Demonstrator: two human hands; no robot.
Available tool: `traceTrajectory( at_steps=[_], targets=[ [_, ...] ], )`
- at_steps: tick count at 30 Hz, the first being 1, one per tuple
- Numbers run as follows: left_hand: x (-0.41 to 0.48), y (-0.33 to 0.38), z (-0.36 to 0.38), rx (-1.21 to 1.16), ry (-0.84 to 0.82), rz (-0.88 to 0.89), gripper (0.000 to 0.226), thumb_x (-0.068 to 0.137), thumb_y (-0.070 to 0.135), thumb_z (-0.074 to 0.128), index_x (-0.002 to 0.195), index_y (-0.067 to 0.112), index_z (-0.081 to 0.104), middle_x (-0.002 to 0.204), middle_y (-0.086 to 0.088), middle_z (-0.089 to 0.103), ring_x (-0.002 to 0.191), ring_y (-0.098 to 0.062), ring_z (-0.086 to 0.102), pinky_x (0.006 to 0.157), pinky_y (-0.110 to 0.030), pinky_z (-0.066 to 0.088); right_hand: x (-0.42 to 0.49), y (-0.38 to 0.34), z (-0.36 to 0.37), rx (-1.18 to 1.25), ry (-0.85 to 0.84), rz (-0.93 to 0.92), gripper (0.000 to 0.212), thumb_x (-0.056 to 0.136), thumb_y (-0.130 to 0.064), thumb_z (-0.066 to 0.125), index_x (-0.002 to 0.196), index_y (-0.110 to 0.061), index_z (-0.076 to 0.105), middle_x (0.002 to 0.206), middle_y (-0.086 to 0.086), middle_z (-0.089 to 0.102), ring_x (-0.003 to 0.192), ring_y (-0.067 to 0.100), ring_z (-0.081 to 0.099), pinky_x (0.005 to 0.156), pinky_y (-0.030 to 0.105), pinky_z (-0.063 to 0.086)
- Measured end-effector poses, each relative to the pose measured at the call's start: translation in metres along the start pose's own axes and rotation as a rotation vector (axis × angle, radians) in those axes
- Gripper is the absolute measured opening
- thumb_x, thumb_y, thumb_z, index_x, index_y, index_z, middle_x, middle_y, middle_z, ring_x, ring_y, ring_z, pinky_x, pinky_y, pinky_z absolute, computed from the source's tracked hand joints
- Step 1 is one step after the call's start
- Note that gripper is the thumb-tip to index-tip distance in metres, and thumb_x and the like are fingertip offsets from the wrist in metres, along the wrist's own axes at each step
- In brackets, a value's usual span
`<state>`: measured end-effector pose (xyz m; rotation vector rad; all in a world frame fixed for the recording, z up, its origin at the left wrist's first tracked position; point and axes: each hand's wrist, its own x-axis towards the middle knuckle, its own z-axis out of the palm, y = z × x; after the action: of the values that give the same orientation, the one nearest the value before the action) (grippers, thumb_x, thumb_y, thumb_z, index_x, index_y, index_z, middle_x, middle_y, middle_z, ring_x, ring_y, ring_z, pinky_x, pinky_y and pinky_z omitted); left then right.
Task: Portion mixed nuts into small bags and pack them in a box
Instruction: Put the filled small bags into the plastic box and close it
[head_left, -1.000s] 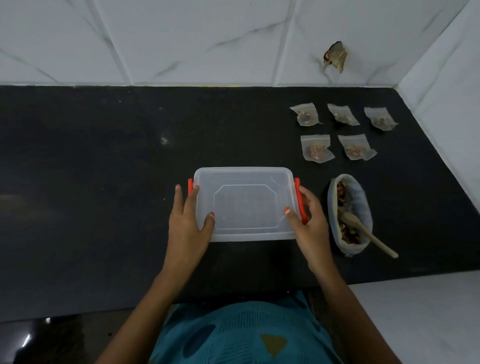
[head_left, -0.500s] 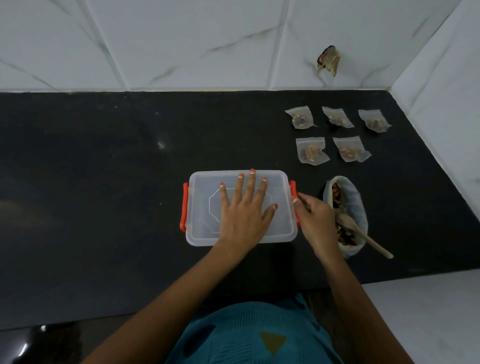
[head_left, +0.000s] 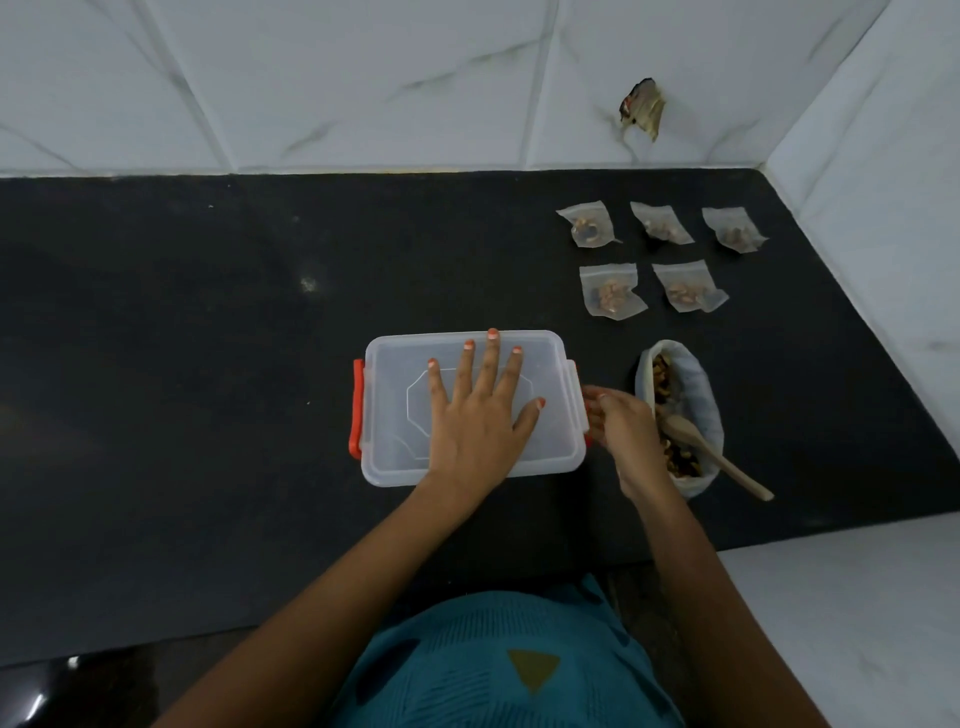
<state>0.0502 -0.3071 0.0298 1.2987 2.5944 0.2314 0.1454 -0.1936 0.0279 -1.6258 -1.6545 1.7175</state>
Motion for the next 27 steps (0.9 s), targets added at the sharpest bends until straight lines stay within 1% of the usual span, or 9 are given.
traceTrajectory(
  at_steps=[3, 5, 8, 10, 13, 16, 19, 22, 27],
  targets=[
    [-0.003, -0.007, -0.009, -0.198, 0.029, 0.006, 0.056, 0.097, 0.045, 0.029, 0.147, 0.024, 0.017, 0.158, 0.001, 0.001, 0.145, -0.018, -0.003, 0.113, -0.044, -0.011, -0.007, -0.013, -0.001, -0.156, 0.150, -0.250, 0.030, 0.098, -0.012, 0.037, 0.121, -0.007, 0.054, 0.117, 0.008, 0.061, 0.104, 0.015, 0.057, 0.091, 0.027, 0.044],
    [-0.008, -0.018, -0.016, -0.296, 0.150, -0.018, 0.047, 0.097, 0.038, 0.036, 0.141, 0.022, 0.034, 0.156, -0.001, 0.017, 0.145, -0.016, 0.007, 0.114, -0.042, -0.008, -0.019, -0.026, 0.002, -0.276, 0.201, -0.471, 0.029, 0.097, -0.011, 0.039, 0.120, -0.007, 0.055, 0.118, 0.005, 0.060, 0.107, 0.011, 0.054, 0.088, 0.018, 0.040],
    [-0.020, -0.043, -0.022, -0.287, 0.320, -0.091, 0.042, 0.096, 0.029, 0.044, 0.136, 0.016, 0.043, 0.151, -0.006, 0.029, 0.143, -0.020, 0.016, 0.114, -0.047, -0.001, -0.037, -0.038, 0.023, -0.420, 0.092, -0.678, 0.026, 0.094, -0.010, 0.044, 0.117, -0.011, 0.057, 0.111, -0.002, 0.058, 0.099, 0.001, 0.050, 0.081, 0.006, 0.039],
    [-0.027, -0.058, -0.025, -0.321, 0.349, -0.169, 0.045, 0.095, 0.026, 0.047, 0.138, 0.012, 0.040, 0.152, -0.010, 0.027, 0.143, -0.024, 0.018, 0.114, -0.047, 0.007, -0.046, -0.037, 0.046, -0.510, -0.041, -0.757, 0.026, 0.094, -0.013, 0.047, 0.118, -0.013, 0.055, 0.117, 0.000, 0.056, 0.106, 0.002, 0.049, 0.092, 0.011, 0.038],
    [-0.037, -0.071, -0.028, -0.439, 0.324, -0.323, 0.049, 0.097, 0.022, 0.044, 0.141, 0.006, 0.031, 0.152, -0.016, 0.022, 0.135, -0.030, 0.034, 0.108, -0.045, 0.032, -0.056, -0.031, 0.082, -0.712, -0.188, -0.817, 0.040, 0.095, -0.026, 0.045, 0.134, -0.016, 0.042, 0.143, 0.002, 0.038, 0.133, 0.012, 0.030, 0.108, 0.022, 0.018],
    [-0.044, -0.079, -0.028, -0.516, 0.327, -0.383, 0.044, 0.099, 0.020, 0.039, 0.140, 0.004, 0.034, 0.129, -0.020, 0.054, 0.103, -0.030, 0.061, 0.086, -0.044, 0.051, -0.055, -0.025, 0.107, -1.067, -0.241, -0.885, 0.058, 0.097, -0.043, 0.032, 0.147, -0.023, 0.011, 0.156, 0.002, 0.005, 0.143, 0.020, -0.001, 0.114, 0.038, -0.002],
    [-0.045, -0.082, -0.029, -0.534, 0.327, -0.379, 0.037, 0.100, 0.019, 0.035, 0.133, 0.006, 0.045, 0.090, -0.011, 0.065, 0.074, -0.020, 0.063, 0.066, -0.031, 0.051, -0.046, -0.017, 0.118, -1.278, -0.217, -0.889, 0.064, 0.095, -0.052, 0.021, 0.147, -0.025, -0.007, 0.156, 0.003, -0.011, 0.142, 0.025, -0.012, 0.111, 0.046, -0.011],
    [-0.043, -0.085, -0.027, -0.488, 0.316, -0.346, 0.033, 0.099, 0.017, 0.035, 0.126, 0.003, 0.048, 0.083, -0.011, 0.063, 0.070, -0.020, 0.062, 0.062, -0.030, 0.049, -0.042, -0.014, 0.121, -1.326, -0.224, -0.874, 0.064, 0.095, -0.054, 0.018, 0.146, -0.026, -0.009, 0.155, 0.004, -0.015, 0.142, 0.026, -0.014, 0.110, 0.047, -0.012],
    [-0.045, -0.092, -0.022, -0.612, 0.377, -0.297, 0.024, 0.097, 0.013, 0.039, 0.108, 0.001, 0.057, 0.070, -0.002, 0.057, 0.057, -0.012, 0.055, 0.053, -0.023, 0.049, -0.041, -0.013, 0.121, -1.327, -0.219, -0.878, 0.065, 0.094, -0.054, 0.018, 0.146, -0.026, -0.009, 0.155, 0.003, -0.015, 0.142, 0.025, -0.014, 0.110, 0.046, -0.013]
  ],
)
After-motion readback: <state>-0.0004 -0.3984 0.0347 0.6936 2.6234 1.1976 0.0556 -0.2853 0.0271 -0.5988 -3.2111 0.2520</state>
